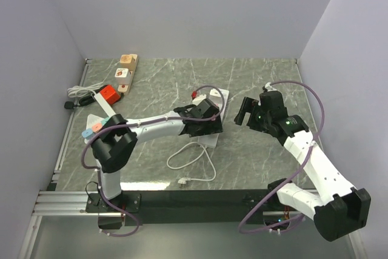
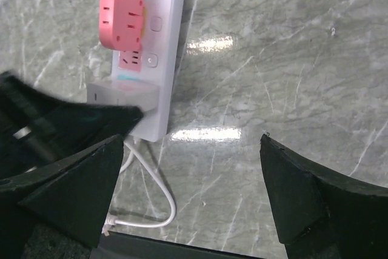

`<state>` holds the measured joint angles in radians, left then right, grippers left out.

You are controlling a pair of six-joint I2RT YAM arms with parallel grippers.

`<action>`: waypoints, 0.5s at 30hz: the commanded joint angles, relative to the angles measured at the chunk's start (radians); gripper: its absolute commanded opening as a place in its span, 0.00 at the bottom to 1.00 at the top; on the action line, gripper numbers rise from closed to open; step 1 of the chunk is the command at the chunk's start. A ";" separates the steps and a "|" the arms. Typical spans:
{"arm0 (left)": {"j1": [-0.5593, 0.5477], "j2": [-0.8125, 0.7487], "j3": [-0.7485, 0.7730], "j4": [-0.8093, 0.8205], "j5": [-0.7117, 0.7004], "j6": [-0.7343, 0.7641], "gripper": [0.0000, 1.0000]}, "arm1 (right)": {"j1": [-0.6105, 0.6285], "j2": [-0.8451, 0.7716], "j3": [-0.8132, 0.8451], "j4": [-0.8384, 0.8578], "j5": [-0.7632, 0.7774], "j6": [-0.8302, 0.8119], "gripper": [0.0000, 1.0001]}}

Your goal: Pull the plug off the socket

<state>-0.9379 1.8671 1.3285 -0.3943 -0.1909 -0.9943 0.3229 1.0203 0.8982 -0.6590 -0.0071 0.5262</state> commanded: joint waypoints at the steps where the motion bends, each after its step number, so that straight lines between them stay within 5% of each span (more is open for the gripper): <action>1: -0.004 -0.153 -0.038 -0.023 -0.077 -0.055 0.99 | 0.005 0.024 0.051 0.010 0.018 -0.017 1.00; 8: 0.030 -0.498 -0.172 0.092 -0.150 0.022 1.00 | 0.016 0.162 0.157 0.033 -0.054 -0.048 1.00; 15: 0.214 -0.554 -0.314 0.163 0.037 0.143 0.97 | 0.133 0.403 0.376 -0.056 0.030 -0.028 1.00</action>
<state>-0.7792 1.2697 1.0908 -0.2520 -0.2516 -0.9291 0.4095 1.3510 1.1782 -0.6785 -0.0307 0.4961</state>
